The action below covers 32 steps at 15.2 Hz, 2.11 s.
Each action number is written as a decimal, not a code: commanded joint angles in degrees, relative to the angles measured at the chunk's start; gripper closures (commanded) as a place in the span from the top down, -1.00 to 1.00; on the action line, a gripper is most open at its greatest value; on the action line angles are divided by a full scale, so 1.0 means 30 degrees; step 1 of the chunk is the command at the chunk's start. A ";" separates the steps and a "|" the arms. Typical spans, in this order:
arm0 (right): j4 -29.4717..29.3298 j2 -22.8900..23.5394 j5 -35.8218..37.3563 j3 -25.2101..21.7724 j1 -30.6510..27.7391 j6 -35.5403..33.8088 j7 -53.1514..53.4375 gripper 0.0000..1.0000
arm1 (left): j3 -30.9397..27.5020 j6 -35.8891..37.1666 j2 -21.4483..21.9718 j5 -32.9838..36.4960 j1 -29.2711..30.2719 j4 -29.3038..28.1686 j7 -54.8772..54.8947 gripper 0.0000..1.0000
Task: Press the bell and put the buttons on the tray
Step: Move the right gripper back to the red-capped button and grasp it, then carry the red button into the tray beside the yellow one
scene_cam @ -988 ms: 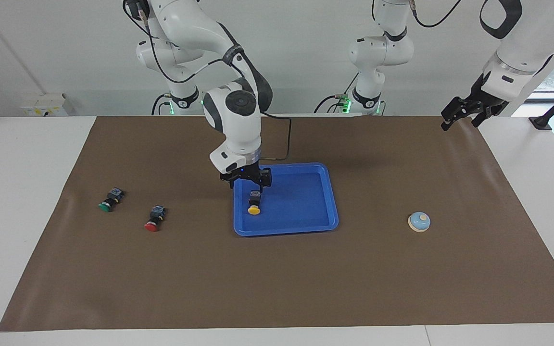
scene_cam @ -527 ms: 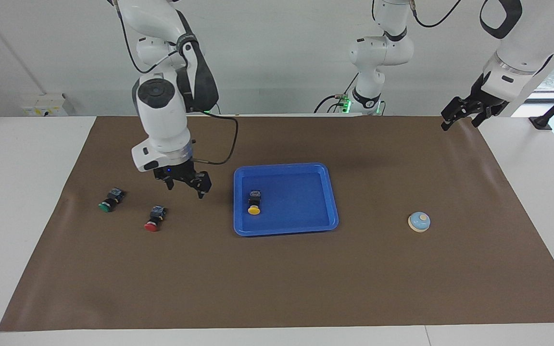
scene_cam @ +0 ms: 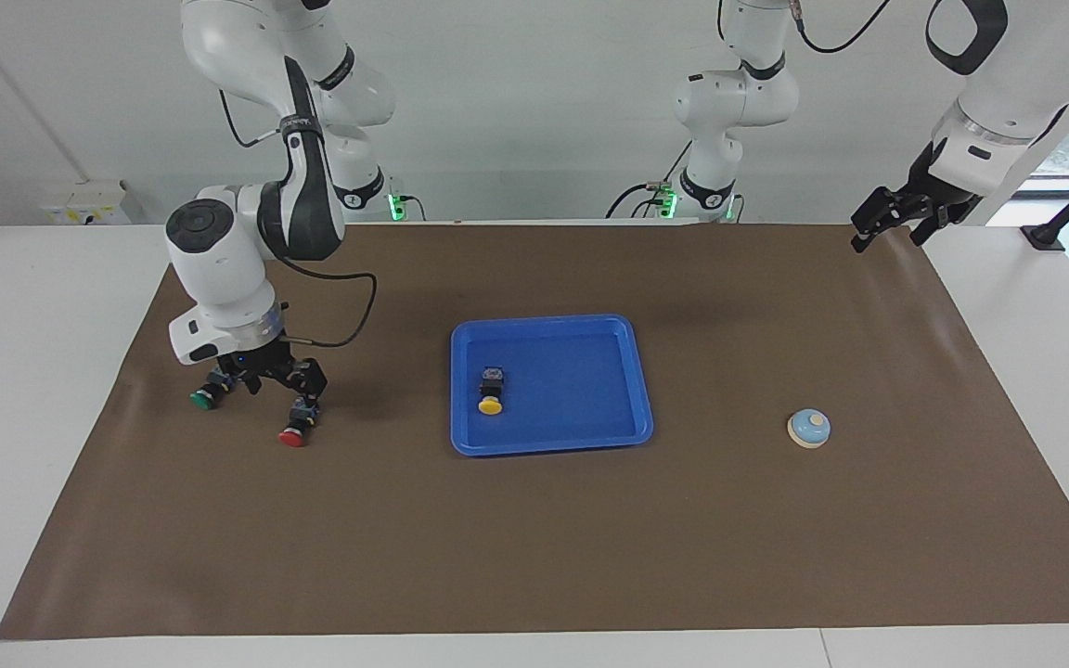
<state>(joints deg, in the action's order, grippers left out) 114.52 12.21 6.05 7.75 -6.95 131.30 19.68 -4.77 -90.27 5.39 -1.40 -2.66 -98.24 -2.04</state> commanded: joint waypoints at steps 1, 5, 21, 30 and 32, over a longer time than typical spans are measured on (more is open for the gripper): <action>0.0380 0.1022 -0.0112 0.0257 -0.0318 0.1668 -0.0408 1.00 | -0.0050 0.0177 0.0254 -0.0061 -0.0082 -0.0037 -0.0111 1.00; 0.1606 0.1554 -0.0112 0.0257 -0.0465 0.3571 -0.1226 1.00 | -0.0050 0.0177 0.0254 -0.0061 -0.0081 -0.0037 -0.0111 1.00; -0.2862 0.1203 -0.0229 0.0433 0.1403 -0.2243 -0.0998 -1.00 | -0.0050 0.0177 0.0254 -0.0061 -0.0052 -0.0037 -0.0111 1.00; -0.4776 0.1553 -0.1313 0.0433 0.9693 -0.2461 0.6820 -1.00 | -0.0050 0.0177 0.0254 -0.0061 -0.0082 -0.0095 -0.0111 1.00; -0.4747 0.2633 -0.1051 0.0404 1.1101 -0.1526 0.8024 -1.00 | -0.0050 0.0177 0.0254 -0.0061 -0.0052 -0.0037 -0.0111 1.00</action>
<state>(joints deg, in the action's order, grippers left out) 101.02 16.64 2.84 9.28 23.47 123.77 41.02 -4.77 -90.27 5.39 -1.40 -2.66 -98.24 -2.04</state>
